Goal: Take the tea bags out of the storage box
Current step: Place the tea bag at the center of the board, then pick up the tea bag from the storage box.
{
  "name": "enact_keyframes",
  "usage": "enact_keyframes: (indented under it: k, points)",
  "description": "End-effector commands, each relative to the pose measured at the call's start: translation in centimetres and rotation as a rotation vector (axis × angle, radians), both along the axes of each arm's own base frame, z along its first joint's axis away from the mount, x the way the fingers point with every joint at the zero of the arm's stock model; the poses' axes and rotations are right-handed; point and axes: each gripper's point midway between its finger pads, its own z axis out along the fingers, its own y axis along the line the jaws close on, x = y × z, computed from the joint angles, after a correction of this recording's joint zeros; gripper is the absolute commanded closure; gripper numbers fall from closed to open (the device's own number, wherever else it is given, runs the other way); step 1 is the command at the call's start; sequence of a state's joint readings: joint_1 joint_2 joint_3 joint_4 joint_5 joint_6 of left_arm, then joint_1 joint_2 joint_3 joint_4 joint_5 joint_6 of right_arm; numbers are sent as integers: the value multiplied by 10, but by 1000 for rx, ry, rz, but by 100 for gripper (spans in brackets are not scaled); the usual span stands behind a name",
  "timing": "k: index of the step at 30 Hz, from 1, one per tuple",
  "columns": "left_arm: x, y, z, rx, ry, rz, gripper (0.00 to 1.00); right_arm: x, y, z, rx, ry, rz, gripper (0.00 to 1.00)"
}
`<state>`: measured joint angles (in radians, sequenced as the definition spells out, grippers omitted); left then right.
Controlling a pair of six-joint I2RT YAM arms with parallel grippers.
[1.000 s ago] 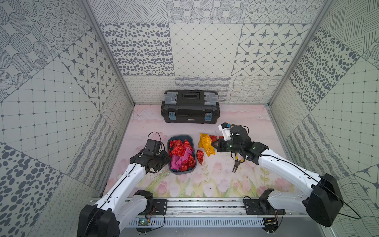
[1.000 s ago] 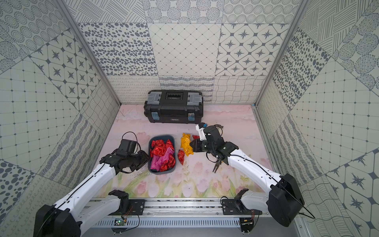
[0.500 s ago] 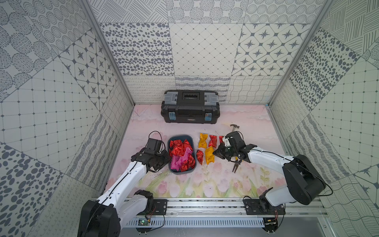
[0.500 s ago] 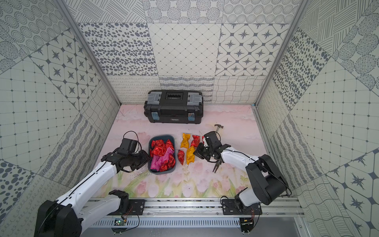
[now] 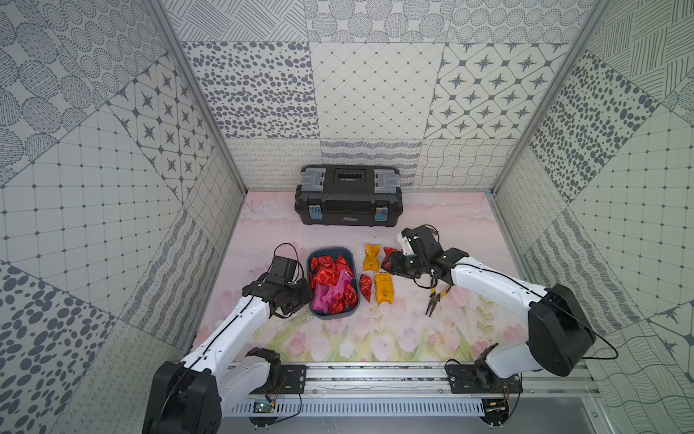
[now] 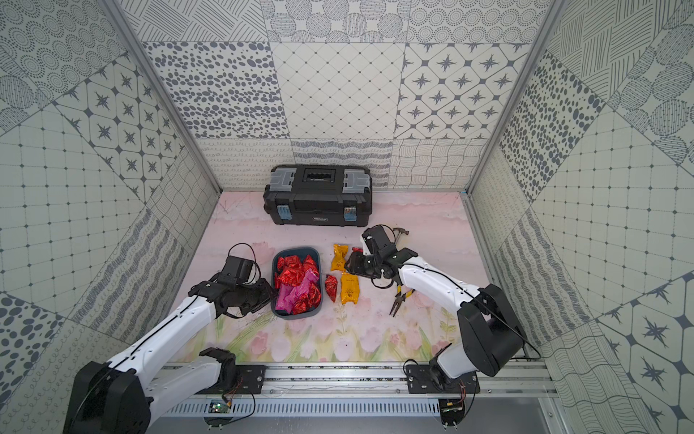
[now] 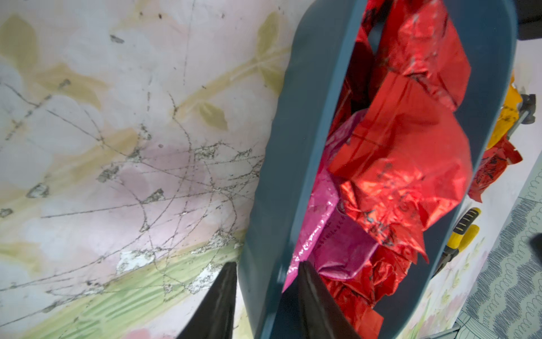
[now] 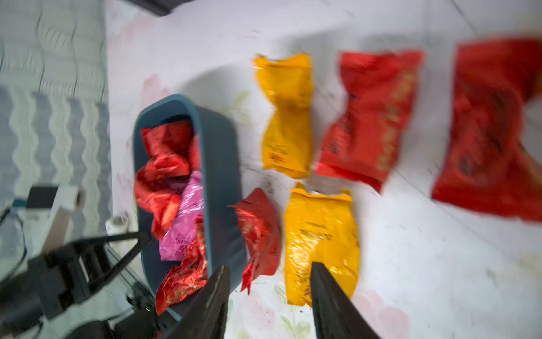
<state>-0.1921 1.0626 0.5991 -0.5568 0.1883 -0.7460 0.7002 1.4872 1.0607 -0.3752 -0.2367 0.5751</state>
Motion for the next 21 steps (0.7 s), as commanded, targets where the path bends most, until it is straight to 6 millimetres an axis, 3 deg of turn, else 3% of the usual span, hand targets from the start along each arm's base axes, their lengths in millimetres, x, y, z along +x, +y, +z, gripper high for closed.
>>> enact_keyframes:
  k: [1,5,10,15,21]
  points:
    - [6,-3,-2,14,-27,-66,64,-25,51,6,-172,-314,450,51]
    - [7,-3,-3,15,-33,-67,67,-22,100,13,-173,-419,618,52]
    - [6,-2,-4,16,-31,-65,72,-11,139,-1,-138,-385,671,52]
    - [7,-2,-5,18,-34,-60,74,1,160,-19,-147,-369,684,52]
    - [6,-1,-6,22,-29,-58,76,7,168,-44,-180,-337,708,53]
